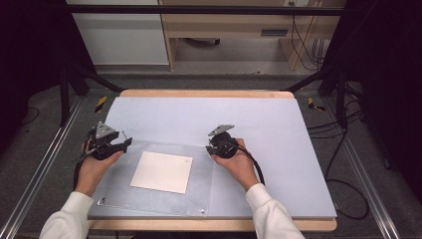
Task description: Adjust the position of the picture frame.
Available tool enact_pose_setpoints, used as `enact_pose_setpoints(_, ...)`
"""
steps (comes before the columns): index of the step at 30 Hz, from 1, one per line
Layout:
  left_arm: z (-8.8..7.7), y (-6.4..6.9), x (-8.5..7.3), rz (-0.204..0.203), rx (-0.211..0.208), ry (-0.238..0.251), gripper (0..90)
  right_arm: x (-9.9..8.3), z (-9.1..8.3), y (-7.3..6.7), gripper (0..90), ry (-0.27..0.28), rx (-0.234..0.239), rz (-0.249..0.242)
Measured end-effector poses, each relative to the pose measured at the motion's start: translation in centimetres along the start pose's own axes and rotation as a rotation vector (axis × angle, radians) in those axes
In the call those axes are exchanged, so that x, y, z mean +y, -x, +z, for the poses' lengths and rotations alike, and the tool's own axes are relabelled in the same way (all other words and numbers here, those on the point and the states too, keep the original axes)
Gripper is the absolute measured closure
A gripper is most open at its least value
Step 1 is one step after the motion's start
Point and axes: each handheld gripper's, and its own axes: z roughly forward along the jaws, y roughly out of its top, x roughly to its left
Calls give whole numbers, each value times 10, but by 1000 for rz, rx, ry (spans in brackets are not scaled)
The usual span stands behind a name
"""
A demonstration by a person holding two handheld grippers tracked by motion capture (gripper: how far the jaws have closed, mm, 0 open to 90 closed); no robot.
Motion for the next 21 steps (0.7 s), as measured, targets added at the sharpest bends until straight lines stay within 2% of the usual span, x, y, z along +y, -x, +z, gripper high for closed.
enact_pose_setpoints(4, 2, -3, -2, -29, -16, -3, 442, 0, 7, 1, 723, -19, -6, -3)
enact_pose_setpoints(6, 3, -3, -3, -25, -6, -8, 458, 0, 10, 2, 736, -18, -4, 6)
enact_pose_setpoints(7, 4, -3, -4, -33, -6, -10, 466, 0, 11, 2, 747, -3, -4, 2)
enact_pose_setpoints(10, 6, -5, -7, -51, -12, -11, 485, 0, 15, 2, 768, -9, 6, 9)
enact_pose_setpoints(12, 6, -6, -7, -60, -14, -11, 544, 0, 18, 1, 786, -8, 4, 9)
enact_pose_setpoints(13, 8, -8, -8, -78, -12, -12, 569, 0, 19, 1, 803, -3, 6, 11)
enact_pose_setpoints(16, 12, -10, -10, -83, -10, -18, 598, 0, 20, 1, 839, -4, -4, 15)
enact_pose_setpoints(21, 21, -10, -10, -72, -1, -30, 656, 0, 21, 1, 848, 1, -2, 15)
